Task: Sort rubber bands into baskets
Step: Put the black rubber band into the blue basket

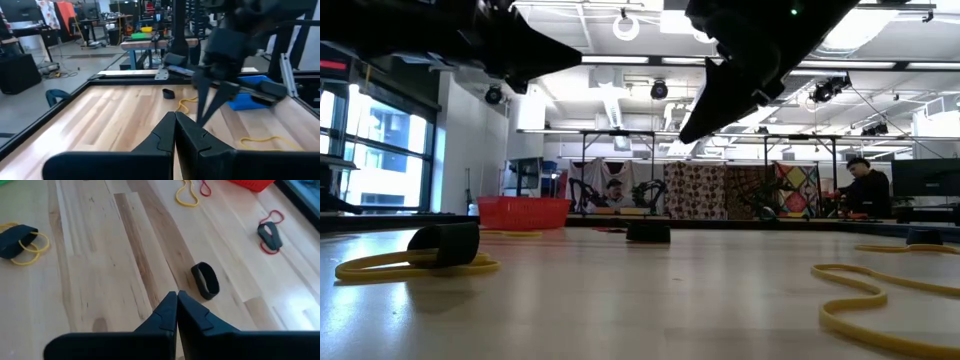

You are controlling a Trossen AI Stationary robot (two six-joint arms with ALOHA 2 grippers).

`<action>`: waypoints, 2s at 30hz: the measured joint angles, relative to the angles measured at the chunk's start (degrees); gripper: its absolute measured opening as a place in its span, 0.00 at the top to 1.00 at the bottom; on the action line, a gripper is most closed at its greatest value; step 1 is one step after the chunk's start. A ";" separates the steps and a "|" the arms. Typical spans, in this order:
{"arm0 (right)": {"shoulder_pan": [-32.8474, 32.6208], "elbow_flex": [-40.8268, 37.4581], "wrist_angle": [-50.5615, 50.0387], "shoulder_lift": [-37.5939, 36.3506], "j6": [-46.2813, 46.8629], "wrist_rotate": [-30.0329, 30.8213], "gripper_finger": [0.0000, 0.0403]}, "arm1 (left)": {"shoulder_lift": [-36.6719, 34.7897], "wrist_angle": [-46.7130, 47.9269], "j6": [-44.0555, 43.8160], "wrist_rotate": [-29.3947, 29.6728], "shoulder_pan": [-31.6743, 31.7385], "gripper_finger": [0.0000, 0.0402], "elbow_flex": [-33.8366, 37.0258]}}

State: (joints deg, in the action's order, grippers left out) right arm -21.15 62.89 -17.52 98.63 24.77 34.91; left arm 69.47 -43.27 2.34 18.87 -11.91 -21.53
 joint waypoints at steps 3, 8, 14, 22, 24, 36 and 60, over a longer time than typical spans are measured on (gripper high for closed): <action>1.10 0.00 1.05 0.00 0.00 -2.61 1.00 | 0.00 0.22 -0.18 -0.25 -1.03 1.00 0.18; 2.87 0.00 5.19 2.43 -2.09 -7.50 0.98 | 0.02 0.42 1.34 -0.42 -2.46 1.00 0.18; 5.56 0.00 6.24 6.77 -6.63 -8.09 0.86 | 0.08 1.10 1.21 -0.50 -2.57 1.00 0.18; 11.77 -0.02 6.25 7.65 -9.73 -8.73 0.62 | 0.09 1.08 1.15 -0.48 -2.57 1.00 0.18; 13.44 -0.02 6.23 7.65 -11.17 -10.34 0.58 | 0.09 1.06 1.16 -0.48 -2.57 1.00 0.18; 20.41 0.03 13.74 14.71 -19.58 -23.87 0.59 | 0.16 2.08 0.74 -0.25 -2.54 1.00 0.16; 12.23 -0.03 2.25 0.71 -9.90 -23.52 0.99 | 0.26 1.97 1.32 -0.24 -2.35 1.00 0.14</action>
State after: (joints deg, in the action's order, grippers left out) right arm -8.92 62.86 -15.28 99.34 14.88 11.39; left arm 69.73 -41.30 3.66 18.63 -14.26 -21.39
